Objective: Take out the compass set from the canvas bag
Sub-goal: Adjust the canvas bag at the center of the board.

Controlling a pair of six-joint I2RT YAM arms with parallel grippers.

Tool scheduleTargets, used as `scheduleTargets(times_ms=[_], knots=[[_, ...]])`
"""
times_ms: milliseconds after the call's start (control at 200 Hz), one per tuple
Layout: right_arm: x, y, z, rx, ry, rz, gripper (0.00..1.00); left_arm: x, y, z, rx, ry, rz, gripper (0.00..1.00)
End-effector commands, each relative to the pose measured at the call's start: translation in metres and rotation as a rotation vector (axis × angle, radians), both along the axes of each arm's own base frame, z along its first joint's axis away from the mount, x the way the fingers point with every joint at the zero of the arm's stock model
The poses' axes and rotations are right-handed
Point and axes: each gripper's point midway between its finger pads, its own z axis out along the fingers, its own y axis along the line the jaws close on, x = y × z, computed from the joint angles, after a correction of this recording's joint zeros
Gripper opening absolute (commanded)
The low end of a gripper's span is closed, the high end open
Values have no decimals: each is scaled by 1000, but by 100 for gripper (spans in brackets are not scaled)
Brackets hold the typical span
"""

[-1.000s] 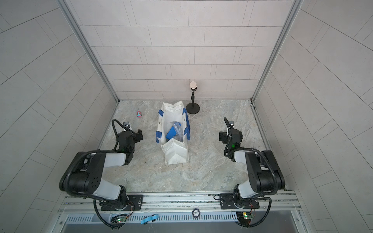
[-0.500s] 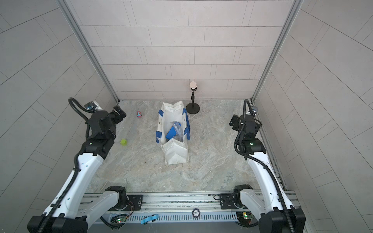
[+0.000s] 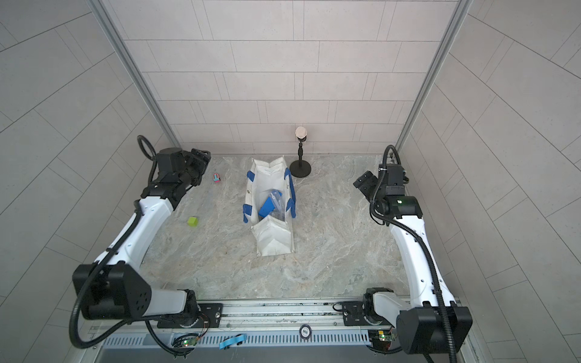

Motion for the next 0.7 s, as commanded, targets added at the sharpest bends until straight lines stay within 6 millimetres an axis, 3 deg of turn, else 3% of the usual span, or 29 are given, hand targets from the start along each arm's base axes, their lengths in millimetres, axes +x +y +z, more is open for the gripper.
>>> scheduleTargets(times_ms=[0,35,135,245,440,520,575,695], knots=[[20,34,49,9,-93,119,84,-4,-45,29,-87,9,-229,68],[25,45,52,-12,-69,162,83,-10,-56,29,-13,50,-296,67],[37,87,62,-112,0,302,80,-46,-87,3,215,271,-461,65],[50,137,74,-197,23,422,80,-74,-114,-25,210,408,-557,66],[64,229,89,-264,10,624,73,-87,-151,-24,251,402,-650,71],[66,255,84,-235,25,668,68,-94,-147,-40,316,495,-665,71],[66,270,72,-198,56,693,62,-102,-140,-47,346,571,-667,69],[57,298,41,-197,129,742,60,-119,-133,-56,400,645,-680,69]])
